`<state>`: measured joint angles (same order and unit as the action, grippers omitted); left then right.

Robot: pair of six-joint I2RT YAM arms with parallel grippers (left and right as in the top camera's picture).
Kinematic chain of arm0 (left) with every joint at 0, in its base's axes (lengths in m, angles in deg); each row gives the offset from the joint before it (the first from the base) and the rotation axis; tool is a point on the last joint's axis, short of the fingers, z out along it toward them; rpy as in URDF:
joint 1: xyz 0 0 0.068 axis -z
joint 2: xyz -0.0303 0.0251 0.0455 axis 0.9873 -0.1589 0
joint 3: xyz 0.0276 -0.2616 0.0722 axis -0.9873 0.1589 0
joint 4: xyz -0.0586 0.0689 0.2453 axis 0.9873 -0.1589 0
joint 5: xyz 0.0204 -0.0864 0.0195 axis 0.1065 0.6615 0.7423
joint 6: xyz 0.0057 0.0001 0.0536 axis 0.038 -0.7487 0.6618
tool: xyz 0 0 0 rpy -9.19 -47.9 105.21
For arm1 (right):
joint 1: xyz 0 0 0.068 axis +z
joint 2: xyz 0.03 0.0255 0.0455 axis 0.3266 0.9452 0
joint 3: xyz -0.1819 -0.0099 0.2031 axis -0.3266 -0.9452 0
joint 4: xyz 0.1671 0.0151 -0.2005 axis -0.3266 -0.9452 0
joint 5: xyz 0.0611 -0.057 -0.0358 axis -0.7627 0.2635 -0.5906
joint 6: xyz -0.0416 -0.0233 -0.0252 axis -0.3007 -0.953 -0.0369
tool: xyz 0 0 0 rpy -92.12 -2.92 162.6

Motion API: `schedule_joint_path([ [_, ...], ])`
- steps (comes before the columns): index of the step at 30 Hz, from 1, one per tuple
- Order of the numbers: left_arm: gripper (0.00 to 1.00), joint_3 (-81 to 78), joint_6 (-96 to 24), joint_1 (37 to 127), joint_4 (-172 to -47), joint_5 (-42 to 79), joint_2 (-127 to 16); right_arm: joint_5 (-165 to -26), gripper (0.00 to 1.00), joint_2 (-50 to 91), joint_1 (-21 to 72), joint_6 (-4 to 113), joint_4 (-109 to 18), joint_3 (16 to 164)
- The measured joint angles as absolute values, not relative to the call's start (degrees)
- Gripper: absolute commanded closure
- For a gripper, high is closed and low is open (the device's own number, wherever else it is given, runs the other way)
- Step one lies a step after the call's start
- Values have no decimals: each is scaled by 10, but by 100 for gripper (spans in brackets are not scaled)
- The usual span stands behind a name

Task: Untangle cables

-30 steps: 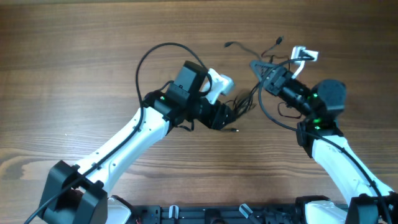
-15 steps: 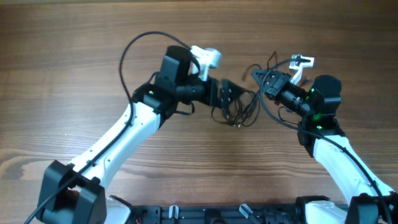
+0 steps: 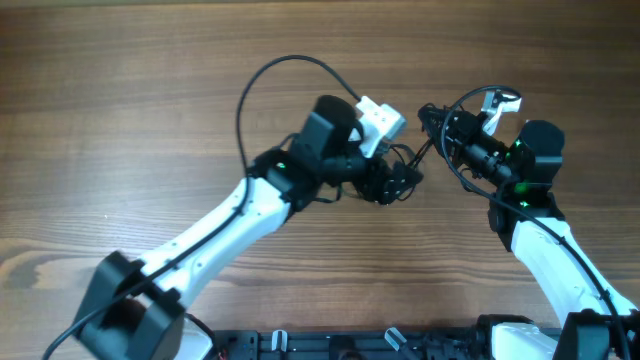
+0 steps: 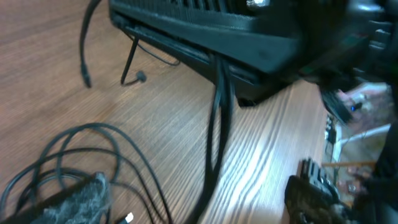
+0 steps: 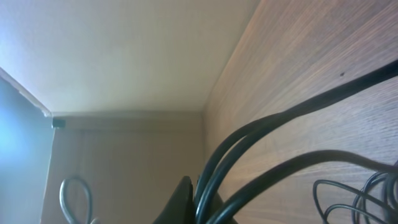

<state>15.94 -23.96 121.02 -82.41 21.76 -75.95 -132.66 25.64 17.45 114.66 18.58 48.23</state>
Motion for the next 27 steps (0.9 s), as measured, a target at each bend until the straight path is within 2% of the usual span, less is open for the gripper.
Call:
schedule_joint_path([
  [2, 96, 159, -250, 1222, -812, 205, -784, -1328, 83, 256, 175, 1150, 187, 482],
  [5, 96, 159, -272, 1231, -815, 195, -828, -1320, 66, 256, 174, 1137, 186, 482],
  [7, 96, 160, -286, 1227, -820, 192, -844, -1298, 27, 256, 172, 1100, 173, 483],
  [8, 96, 160, -293, 1223, -822, 190, -845, -1277, 12, 256, 170, 1072, 150, 484],
  [9, 96, 161, -306, 1214, -822, 189, -845, -1256, 0, 256, 168, 1050, 124, 485],
  [15, 96, 161, -418, 1114, -820, 187, -823, -1096, 0, 256, 162, 978, -104, 485],
  [17, 57, 160, -490, 1068, -832, 184, -812, -1073, 0, 256, 162, 969, -132, 485],
  [18, 31, 160, -515, 1053, -843, 182, -809, -1069, 0, 256, 162, 962, -135, 485],
  [19, 0, 160, -556, 1036, -860, 176, -808, -1068, 0, 256, 162, 955, -136, 485],
  [24, 0, 160, -658, 1002, -948, 138, -806, -1128, 0, 256, 166, 832, -85, 485],
  [27, 0, 160, -677, 1002, -1002, 113, -806, -1155, 0, 256, 178, 804, -90, 485],
])
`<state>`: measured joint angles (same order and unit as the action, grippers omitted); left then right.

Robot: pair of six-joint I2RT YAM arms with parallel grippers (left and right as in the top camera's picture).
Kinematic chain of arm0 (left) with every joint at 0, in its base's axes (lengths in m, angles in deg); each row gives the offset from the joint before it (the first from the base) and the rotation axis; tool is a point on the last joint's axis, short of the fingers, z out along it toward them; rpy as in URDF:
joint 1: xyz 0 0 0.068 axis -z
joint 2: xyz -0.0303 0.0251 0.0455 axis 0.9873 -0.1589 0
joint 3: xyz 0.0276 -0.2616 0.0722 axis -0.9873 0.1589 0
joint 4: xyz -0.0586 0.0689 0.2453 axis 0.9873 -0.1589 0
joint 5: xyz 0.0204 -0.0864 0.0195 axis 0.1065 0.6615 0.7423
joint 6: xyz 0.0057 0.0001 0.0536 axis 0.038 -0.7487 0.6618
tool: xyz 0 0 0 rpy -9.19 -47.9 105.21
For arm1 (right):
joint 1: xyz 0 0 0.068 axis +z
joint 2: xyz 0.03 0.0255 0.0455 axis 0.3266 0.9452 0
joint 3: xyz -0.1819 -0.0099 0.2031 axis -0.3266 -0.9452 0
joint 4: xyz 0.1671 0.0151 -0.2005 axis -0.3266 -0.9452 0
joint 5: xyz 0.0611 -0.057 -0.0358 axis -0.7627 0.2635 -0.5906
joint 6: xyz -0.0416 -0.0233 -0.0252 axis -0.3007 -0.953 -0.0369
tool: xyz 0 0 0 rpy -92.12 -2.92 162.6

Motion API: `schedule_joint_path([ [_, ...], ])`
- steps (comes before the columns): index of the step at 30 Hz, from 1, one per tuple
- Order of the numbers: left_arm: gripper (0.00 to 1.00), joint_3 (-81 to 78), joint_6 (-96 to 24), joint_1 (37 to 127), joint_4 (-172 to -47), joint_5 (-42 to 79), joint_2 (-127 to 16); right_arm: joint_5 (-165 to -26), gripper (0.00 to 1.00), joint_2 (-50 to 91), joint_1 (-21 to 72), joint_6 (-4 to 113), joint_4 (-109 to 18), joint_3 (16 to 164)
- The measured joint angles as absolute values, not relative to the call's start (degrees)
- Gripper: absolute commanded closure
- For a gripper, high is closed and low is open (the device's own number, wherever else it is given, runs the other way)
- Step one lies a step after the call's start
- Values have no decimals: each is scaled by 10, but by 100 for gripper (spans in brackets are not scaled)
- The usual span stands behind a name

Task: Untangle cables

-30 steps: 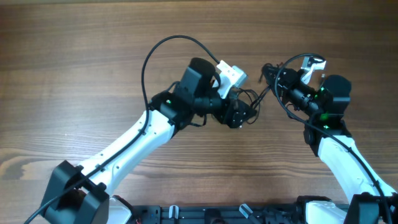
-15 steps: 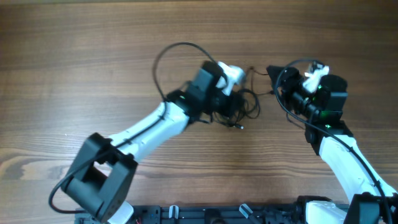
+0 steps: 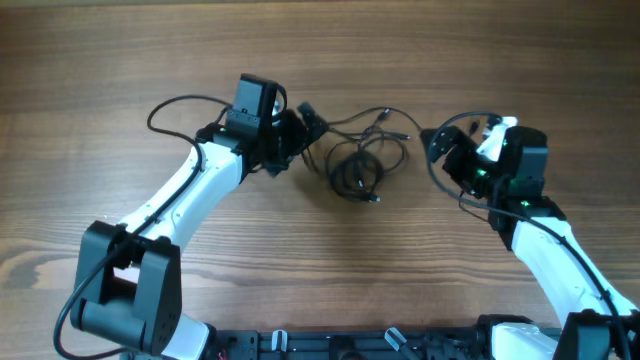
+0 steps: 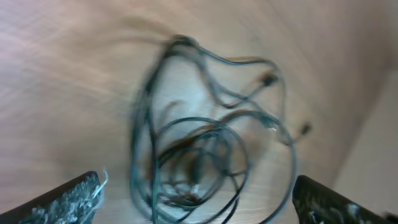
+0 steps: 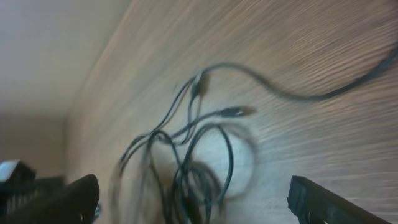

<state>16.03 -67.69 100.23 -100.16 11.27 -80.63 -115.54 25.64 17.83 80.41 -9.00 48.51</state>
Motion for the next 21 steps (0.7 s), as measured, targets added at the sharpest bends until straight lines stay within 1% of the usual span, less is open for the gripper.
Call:
schedule_joint_path([
  [3, 0, 161, -688, 1003, -1048, 84, -806, -1178, 1, 256, 201, 810, -91, 485],
  [6, 0, 161, -693, 1003, -1056, 67, -806, -1188, 0, 256, 248, 850, -89, 485],
  [10, 0, 161, -694, 1003, -1047, 58, -806, -1133, 2, 287, 323, 894, -74, 485],
  [11, 0, 161, -694, 1003, -1045, 58, -806, -1117, 3, 300, 331, 899, -62, 485],
  [14, 0, 161, -696, 1003, -1045, 58, -806, -1074, 12, 353, 338, 908, 14, 485],
  [15, 0, 161, -696, 1004, -1044, 57, -806, -1071, 20, 371, 338, 913, 43, 484],
  [16, 0, 161, -696, 1006, -1045, 56, -806, -1072, 36, 390, 338, 918, 68, 485],
  [17, 0, 161, -696, 1008, -1043, 56, -806, -1080, 59, 410, 338, 922, 93, 485],
  [18, 0, 161, -696, 1011, -1045, 56, -806, -1091, 75, 429, 338, 924, 116, 485],
  [19, 0, 161, -696, 1014, -1043, 55, -806, -1102, 84, 444, 338, 926, 135, 485],
  [21, 0, 161, -696, 1019, -1043, 54, -806, -1132, 93, 475, 338, 933, 179, 485],
])
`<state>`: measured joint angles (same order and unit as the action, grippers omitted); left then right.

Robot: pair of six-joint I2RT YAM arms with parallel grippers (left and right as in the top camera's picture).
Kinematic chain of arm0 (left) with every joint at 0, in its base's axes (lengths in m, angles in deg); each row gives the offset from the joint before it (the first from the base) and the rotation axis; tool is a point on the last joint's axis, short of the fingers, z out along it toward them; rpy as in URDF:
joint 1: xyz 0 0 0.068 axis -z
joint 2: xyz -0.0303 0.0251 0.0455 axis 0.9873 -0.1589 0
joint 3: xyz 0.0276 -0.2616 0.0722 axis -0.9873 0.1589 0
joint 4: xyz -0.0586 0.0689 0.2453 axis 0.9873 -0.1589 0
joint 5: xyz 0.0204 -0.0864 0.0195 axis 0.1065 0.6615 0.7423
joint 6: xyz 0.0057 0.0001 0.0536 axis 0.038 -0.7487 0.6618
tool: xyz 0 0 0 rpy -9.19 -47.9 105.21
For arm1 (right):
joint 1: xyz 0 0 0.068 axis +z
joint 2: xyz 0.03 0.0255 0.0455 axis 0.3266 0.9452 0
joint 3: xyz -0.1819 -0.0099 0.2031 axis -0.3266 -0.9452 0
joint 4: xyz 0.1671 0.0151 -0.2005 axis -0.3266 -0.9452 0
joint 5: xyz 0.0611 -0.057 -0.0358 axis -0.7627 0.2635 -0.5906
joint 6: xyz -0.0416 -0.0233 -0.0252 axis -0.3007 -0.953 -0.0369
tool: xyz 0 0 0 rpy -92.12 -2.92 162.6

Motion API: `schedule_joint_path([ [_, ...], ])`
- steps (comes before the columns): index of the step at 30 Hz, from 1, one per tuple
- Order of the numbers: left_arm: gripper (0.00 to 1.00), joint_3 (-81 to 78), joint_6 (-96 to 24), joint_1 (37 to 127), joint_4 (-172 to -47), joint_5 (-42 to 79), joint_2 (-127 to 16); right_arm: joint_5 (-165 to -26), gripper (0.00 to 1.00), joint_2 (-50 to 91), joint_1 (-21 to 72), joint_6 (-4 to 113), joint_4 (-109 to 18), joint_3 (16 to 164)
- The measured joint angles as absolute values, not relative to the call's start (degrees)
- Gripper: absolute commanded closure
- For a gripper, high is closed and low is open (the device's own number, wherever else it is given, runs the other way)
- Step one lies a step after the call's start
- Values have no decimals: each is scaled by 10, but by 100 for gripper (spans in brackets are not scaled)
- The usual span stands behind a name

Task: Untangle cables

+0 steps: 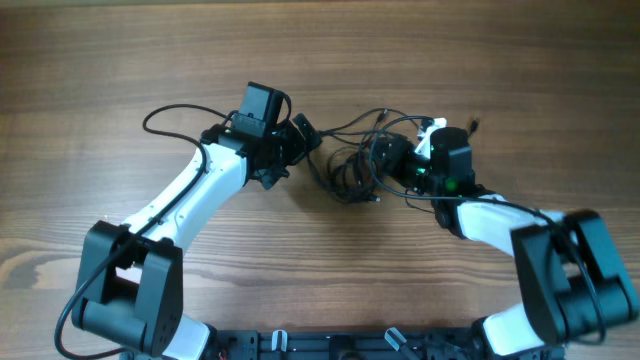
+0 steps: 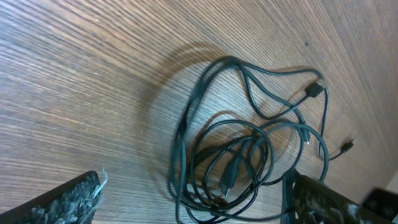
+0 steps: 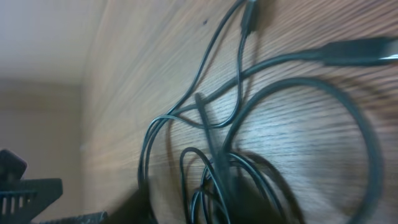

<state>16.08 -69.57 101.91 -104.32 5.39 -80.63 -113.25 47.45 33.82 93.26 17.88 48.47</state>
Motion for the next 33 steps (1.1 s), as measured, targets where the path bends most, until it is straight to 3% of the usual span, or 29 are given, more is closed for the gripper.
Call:
schedule_joint_path([
  [5, 0, 161, -696, 1025, -1043, 54, -806, -1221, 95, 486, 335, 950, 320, 484],
  [9, 0, 161, -689, 1025, -1016, 82, -806, -1271, 95, 426, 320, 964, 331, 484],
  [15, 4, 161, -560, 1050, -906, 204, -806, -1300, 95, 298, 313, 944, 236, 490],
  [24, 18, 161, -385, 1146, -941, 244, -810, -1292, 93, 225, 313, 900, 179, 519],
  [28, 17, 160, -358, 1152, -982, 215, -842, -1251, 93, 215, 304, 843, 32, 628],
  [33, 14, 160, -348, 1151, -1001, 189, -887, -1195, 93, 214, 222, 778, -97, 783],
])
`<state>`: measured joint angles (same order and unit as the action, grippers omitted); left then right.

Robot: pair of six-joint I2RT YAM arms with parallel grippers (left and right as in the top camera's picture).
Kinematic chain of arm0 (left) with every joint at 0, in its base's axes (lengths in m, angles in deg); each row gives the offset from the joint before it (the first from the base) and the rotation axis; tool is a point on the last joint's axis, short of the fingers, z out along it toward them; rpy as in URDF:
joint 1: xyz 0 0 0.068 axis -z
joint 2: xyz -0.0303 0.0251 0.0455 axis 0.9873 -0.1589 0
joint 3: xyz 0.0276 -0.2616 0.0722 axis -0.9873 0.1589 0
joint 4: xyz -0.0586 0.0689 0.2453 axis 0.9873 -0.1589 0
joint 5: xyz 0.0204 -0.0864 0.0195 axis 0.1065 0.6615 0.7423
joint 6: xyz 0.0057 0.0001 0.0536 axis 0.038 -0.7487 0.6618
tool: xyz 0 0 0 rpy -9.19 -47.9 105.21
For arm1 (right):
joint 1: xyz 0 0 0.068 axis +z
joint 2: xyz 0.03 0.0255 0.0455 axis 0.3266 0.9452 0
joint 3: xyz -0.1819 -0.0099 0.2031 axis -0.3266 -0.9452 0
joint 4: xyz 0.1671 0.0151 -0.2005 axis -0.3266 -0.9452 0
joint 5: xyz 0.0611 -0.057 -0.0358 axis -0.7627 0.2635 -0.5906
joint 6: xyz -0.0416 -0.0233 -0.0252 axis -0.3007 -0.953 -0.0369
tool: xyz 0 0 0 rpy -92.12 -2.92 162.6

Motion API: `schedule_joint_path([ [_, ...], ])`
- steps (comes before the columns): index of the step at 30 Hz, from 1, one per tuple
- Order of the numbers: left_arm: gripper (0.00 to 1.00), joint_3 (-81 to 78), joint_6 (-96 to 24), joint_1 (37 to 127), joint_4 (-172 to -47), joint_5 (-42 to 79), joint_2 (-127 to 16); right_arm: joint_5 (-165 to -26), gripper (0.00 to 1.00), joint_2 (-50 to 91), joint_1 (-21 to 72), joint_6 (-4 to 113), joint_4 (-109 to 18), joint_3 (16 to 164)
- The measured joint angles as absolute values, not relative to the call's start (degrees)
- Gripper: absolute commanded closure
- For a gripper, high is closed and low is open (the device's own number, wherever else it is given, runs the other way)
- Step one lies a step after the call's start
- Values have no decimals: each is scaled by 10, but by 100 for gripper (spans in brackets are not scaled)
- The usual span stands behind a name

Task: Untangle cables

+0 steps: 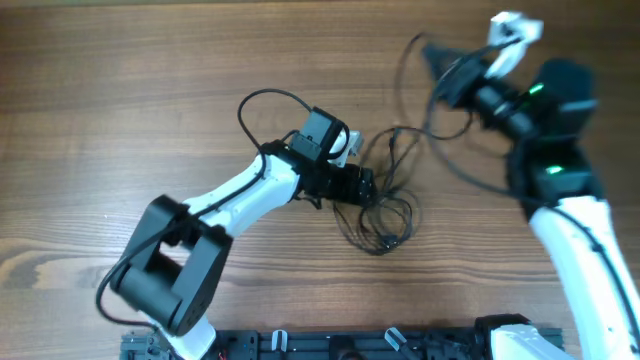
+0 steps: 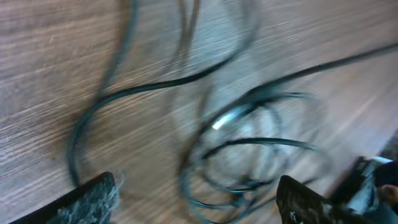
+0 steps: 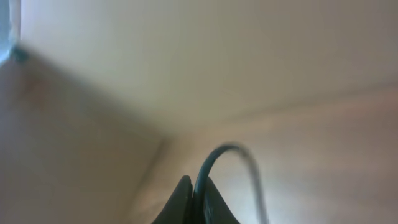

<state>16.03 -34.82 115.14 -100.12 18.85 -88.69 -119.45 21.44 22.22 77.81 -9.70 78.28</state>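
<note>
A tangle of thin black cables (image 1: pixel 385 212) lies mid-table. My left gripper (image 1: pixel 362 186) sits low at the tangle's left edge. In the left wrist view it (image 2: pixel 199 202) is open, with blurred cable loops (image 2: pixel 249 143) lying between and ahead of its fingers (image 2: pixel 93 199). My right gripper (image 1: pixel 437 60) is raised at the far right, shut on one cable strand (image 1: pixel 405 70) that runs down to the tangle. The right wrist view shows the gripper (image 3: pixel 198 199) pinched on that cable (image 3: pixel 227 149), which arcs up from the tips.
A loose cable loop (image 1: pixel 265 100) curls behind the left forearm. The wooden table (image 1: pixel 120 90) stretches to the left and far side. The arm bases sit along the near edge (image 1: pixel 400 340).
My right gripper was low at the tangle's right side; now it is raised far right, shut on a cable strand. My left gripper has moved right onto the tangle's left edge, still open.
At first both grippers were together at the tangle, the right one shut on cables. Then both stood open and apart, the tangle lying between them. The right gripper then came down to the tangle. Now it holds one strand up while the left sits at the pile.
</note>
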Motion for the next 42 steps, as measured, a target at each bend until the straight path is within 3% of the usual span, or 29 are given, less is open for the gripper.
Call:
schedule_joint_path([
  [3, 15, 160, -345, 1151, -1003, 182, -921, -1174, 93, 211, 163, 761, -121, 859],
  [6, 28, 156, -344, 1151, -1000, 186, -929, -1167, 93, 207, 131, 752, -139, 899],
  [11, 89, 153, -352, 1145, -1008, 182, -942, -1140, 93, 203, 106, 746, -168, 910],
  [13, 96, 153, -368, 1137, -1034, 164, -949, -1104, 93, 204, 104, 735, -186, 910],
  [19, 96, 137, -480, 1063, -1142, 39, -935, -891, 95, 206, 72, 706, -180, 910],
  [24, 96, 135, -540, 969, -1143, -9, -931, -748, 95, 213, -18, 693, -106, 910],
  [31, 96, 136, -562, 927, -1117, -15, -931, -688, 96, 267, -141, 598, -59, 912],
  [42, 96, 138, -565, 963, -1083, -19, -933, -679, 96, 500, -187, 525, -201, 914],
])
